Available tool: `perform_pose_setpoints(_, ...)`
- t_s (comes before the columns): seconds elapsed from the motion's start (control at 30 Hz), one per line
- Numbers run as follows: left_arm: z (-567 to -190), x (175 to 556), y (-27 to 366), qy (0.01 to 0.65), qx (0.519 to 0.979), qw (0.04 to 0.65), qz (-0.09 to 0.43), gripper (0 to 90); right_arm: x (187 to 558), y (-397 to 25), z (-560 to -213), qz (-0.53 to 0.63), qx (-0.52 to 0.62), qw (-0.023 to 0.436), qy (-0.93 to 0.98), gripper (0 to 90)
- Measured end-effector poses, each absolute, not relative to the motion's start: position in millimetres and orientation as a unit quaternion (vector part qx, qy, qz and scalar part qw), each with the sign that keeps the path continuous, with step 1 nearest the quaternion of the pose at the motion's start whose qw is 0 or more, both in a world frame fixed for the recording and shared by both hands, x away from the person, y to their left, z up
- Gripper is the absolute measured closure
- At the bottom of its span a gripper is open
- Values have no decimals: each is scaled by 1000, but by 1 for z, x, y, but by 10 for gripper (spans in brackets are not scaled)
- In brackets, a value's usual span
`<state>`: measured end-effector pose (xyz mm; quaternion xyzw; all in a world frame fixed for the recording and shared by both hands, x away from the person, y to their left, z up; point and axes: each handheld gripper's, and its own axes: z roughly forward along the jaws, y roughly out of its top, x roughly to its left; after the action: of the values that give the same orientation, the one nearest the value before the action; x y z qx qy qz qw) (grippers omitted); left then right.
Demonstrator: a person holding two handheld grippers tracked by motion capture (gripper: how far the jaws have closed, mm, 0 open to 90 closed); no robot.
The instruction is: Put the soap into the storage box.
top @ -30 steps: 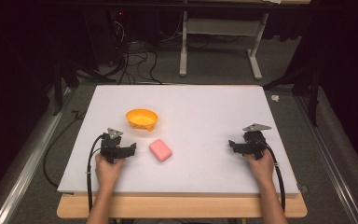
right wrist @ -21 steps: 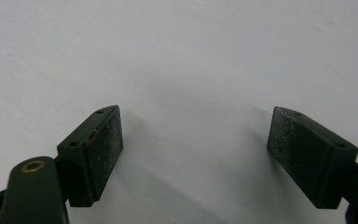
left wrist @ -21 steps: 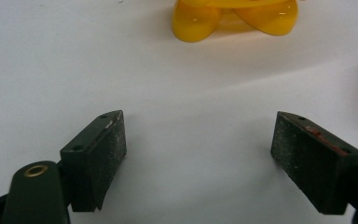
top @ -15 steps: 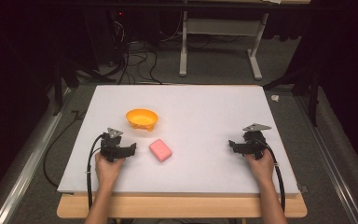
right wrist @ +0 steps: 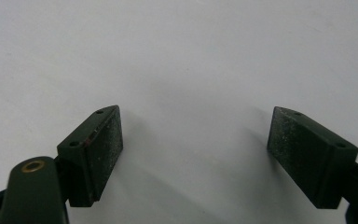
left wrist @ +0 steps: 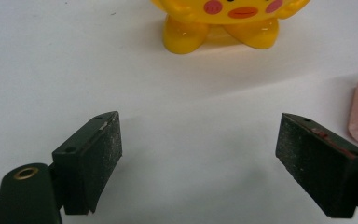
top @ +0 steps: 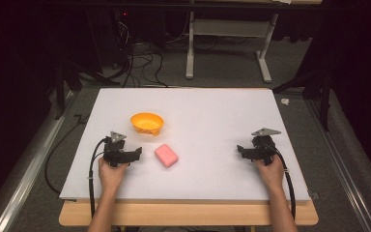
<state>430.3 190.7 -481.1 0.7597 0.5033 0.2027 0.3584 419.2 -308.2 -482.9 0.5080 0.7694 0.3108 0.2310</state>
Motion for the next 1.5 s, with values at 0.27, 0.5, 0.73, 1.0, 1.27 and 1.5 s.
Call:
perform_pose_setpoints(0.27, -469, 422, 188, 488, 755, 386, 205, 150, 419, -308, -483, 311, 508, 231, 770, 187)
perform_pose_setpoints(0.5, -462, 415, 185, 475, 756, 400, 206, 148, 419, -308, -483, 310, 506, 233, 770, 187)
perform_pose_setpoints(0.73, -457, 409, 183, 466, 755, 414, 201, 146, 419, -308, -483, 310, 506, 233, 770, 187)
perform_pose_setpoints(1.0, -452, 402, 174, 451, 761, 424, 195, 137, 419, -308, -483, 311, 506, 233, 770, 187)
perform_pose_setpoints(1.27, -444, 396, 162, 426, 773, 432, 187, 131, 419, -308, -483, 310, 507, 233, 770, 187)
perform_pose_setpoints(1.5, -442, 392, 150, 409, 782, 435, 181, 131, 419, -308, -483, 309, 507, 233, 770, 187)
